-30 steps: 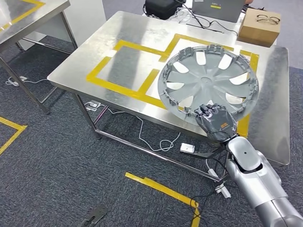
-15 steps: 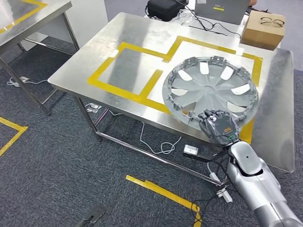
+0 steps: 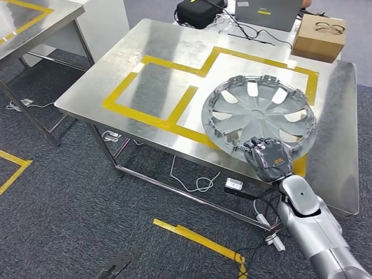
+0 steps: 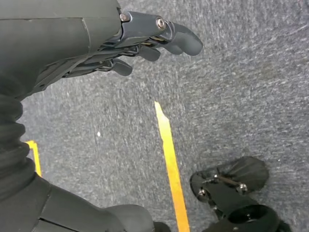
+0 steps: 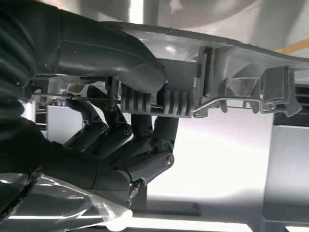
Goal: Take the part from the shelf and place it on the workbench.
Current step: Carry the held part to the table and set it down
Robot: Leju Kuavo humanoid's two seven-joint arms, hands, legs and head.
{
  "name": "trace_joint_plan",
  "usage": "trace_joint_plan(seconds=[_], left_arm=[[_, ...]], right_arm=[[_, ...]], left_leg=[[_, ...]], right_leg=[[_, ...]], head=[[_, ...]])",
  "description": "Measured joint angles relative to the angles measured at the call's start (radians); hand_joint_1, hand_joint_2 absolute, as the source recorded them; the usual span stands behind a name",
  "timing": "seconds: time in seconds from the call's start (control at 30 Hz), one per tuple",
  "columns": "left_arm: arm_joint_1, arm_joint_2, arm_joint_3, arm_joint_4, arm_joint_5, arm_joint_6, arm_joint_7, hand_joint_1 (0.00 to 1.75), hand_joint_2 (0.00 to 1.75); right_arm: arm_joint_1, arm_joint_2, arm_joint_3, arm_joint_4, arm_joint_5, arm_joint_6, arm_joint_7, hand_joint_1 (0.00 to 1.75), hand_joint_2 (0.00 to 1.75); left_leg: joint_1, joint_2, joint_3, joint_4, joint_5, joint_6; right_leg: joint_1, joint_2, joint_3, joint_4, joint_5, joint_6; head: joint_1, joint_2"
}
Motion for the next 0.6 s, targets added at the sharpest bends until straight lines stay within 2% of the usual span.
trace_joint_plan(seconds=[0.07,0.13,0.17,0.23,0.27,0.3,0.33,0.37,0.4,0.47,0.5,0.6], left_arm=[[0.001,0.0,0.0,0.0,0.004,-0.018,-0.023,0.0,1.75],[0.0,0.001,0.0,0.0,0.005,-0.03,-0.037,0.0,1.75],[-0.003,0.002,0.0,0.0,0.005,-0.033,-0.04,0.0,1.75],[-0.006,0.003,0.0,0.0,-0.001,-0.03,-0.045,0.0,1.75],[-0.006,0.004,0.0,0.0,-0.004,-0.024,-0.049,0.0,1.75],[-0.006,0.004,0.0,0.0,-0.007,-0.016,-0.054,0.0,1.75],[-0.007,0.004,-0.001,0.0,-0.01,-0.007,-0.06,0.0,1.75],[-0.008,0.004,-0.002,0.0,-0.012,0.0,-0.066,0.0,1.75],[-0.009,0.004,-0.002,0.0,-0.013,0.004,-0.071,0.0,1.75],[-0.013,0.004,-0.002,0.0,-0.015,0.007,-0.075,0.0,1.75],[-0.014,0.004,-0.002,0.0,-0.015,0.008,-0.076,0.0,1.75],[-0.017,0.005,-0.002,0.0,-0.016,0.008,-0.075,0.0,1.75]], right_arm=[[0.0,0.002,-0.003,0.008,-0.004,0.004,-0.007,1.75,1.75],[-0.003,0.004,-0.006,0.017,-0.008,0.012,-0.014,1.75,1.75],[-0.006,0.004,-0.007,0.021,-0.009,0.019,-0.015,1.75,1.75],[-0.011,0.008,-0.008,0.031,-0.01,0.032,-0.015,1.75,1.75],[-0.012,0.011,-0.008,0.037,-0.01,0.039,-0.015,1.75,1.75],[-0.013,0.013,-0.008,0.042,-0.01,0.045,-0.015,1.75,1.75],[-0.016,0.015,-0.008,0.047,-0.01,0.051,-0.014,1.75,1.75],[-0.02,0.017,-0.008,0.052,-0.01,0.057,-0.014,1.75,1.75],[-0.026,0.018,-0.008,0.056,-0.012,0.062,-0.014,1.75,1.75],[-0.042,0.02,-0.008,0.065,-0.021,0.071,-0.014,1.75,1.75],[-0.05,0.022,-0.008,0.069,-0.029,0.074,-0.015,1.75,1.75],[-0.064,0.025,-0.016,0.079,-0.057,0.077,-0.025,1.75,1.75]], left_leg=[[-0.001,-0.001,0.001,-0.005,-0.002,0.011],[0.003,-0.001,0.006,-0.011,-0.001,0.023],[0.005,-0.001,0.009,-0.014,0.0,0.028],[0.004,0.0,0.01,-0.014,-0.002,0.033],[0.004,0.0,0.011,-0.014,-0.003,0.034],[0.003,-0.001,0.012,-0.013,-0.004,0.035],[0.003,-0.001,0.014,-0.013,-0.005,0.036],[0.003,-0.002,0.017,-0.013,-0.006,0.035],[0.003,-0.004,0.019,-0.013,-0.008,0.034],[0.0,-0.005,0.019,-0.012,-0.01,0.027],[-0.002,-0.005,0.017,-0.011,-0.01,0.022],[-0.002,-0.004,0.015,-0.01,-0.011,0.008]], right_leg=[[0.0,-0.001,-0.002,-0.002,-0.002,0.01],[-0.001,-0.002,-0.016,0.024,-0.023,0.019],[-0.001,-0.002,-0.037,0.067,-0.047,0.022],[-0.002,-0.002,-0.106,0.206,-0.106,0.026],[-0.002,-0.002,-0.139,0.266,-0.123,0.027],[-0.002,-0.002,-0.159,0.297,-0.122,0.027],[-0.002,-0.002,-0.16,0.288,-0.102,0.026],[-0.002,-0.002,-0.141,0.239,-0.066,0.024],[-0.002,-0.002,-0.11,0.166,-0.025,0.02],[0.0,-0.002,-0.048,0.043,0.02,0.014],[0.002,-0.002,-0.033,0.015,0.024,0.011],[0.002,-0.001,-0.027,0.004,0.019,0.0]], head=[[0.0,0.0],[0.003,0.0],[0.005,0.0],[0.008,0.0],[0.007,0.0],[0.007,0.0],[0.008,0.0],[0.008,0.0],[0.008,0.0],[0.007,0.0],[0.006,0.0],[0.004,0.0]])
